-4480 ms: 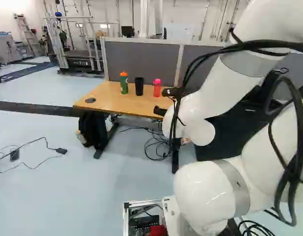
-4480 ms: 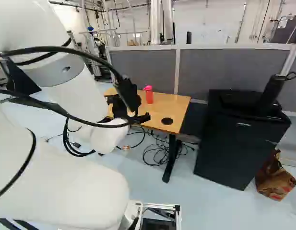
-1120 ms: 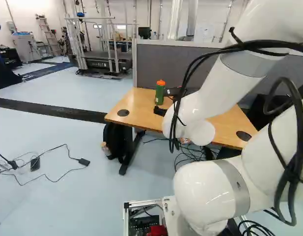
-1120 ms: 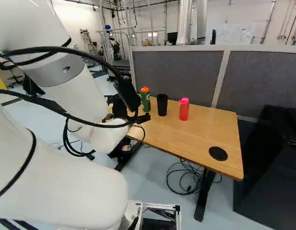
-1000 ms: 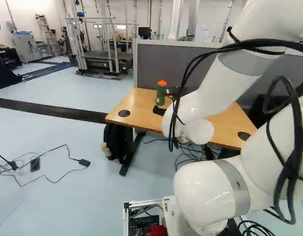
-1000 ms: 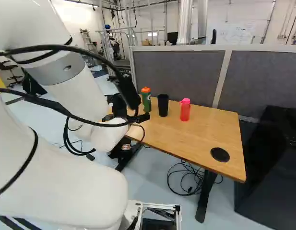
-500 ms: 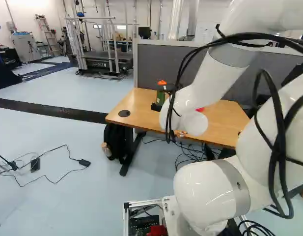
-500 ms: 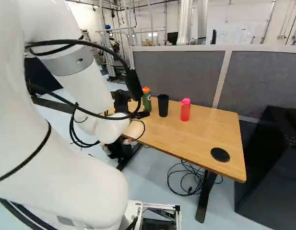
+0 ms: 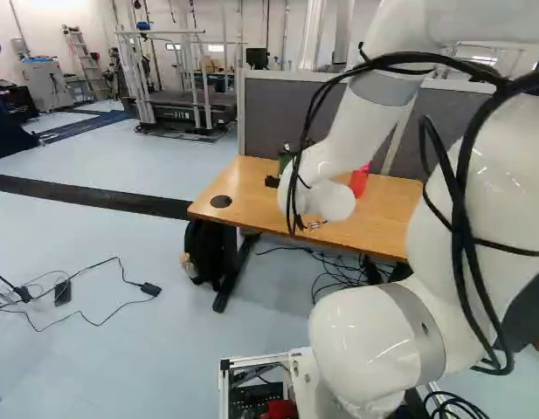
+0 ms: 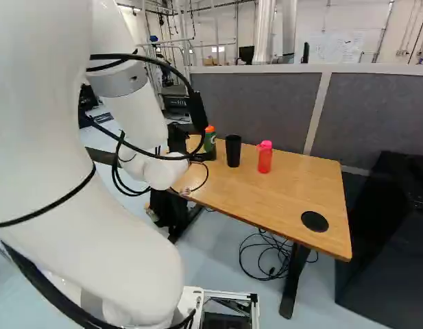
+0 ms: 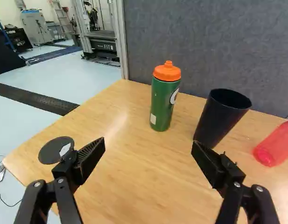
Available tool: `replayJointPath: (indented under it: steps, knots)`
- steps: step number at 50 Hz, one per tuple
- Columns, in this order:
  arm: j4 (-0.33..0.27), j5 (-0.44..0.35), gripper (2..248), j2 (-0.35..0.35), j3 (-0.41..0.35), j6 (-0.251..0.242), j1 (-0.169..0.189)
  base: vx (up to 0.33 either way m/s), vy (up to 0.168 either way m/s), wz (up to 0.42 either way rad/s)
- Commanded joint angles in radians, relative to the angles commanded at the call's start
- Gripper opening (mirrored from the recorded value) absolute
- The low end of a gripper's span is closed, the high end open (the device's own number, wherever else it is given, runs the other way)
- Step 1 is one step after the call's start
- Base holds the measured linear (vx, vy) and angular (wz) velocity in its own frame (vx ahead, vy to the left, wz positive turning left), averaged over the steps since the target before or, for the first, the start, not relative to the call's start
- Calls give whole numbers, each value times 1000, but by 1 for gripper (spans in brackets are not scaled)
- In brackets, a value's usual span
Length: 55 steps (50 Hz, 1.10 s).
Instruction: Pick up the green bottle from the table
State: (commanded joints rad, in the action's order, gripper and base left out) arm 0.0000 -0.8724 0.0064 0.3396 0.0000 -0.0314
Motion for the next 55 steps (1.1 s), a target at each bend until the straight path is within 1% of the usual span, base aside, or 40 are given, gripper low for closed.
replayJointPath:
  steps: [17,44,55]
  knots:
    - [0,19,247,-87,91,0,-2,0,0,0]
    - [26,96,247,-217,234,0,1,0,0,0]
    - [31,106,247,-267,293,0,2,0,0,0]
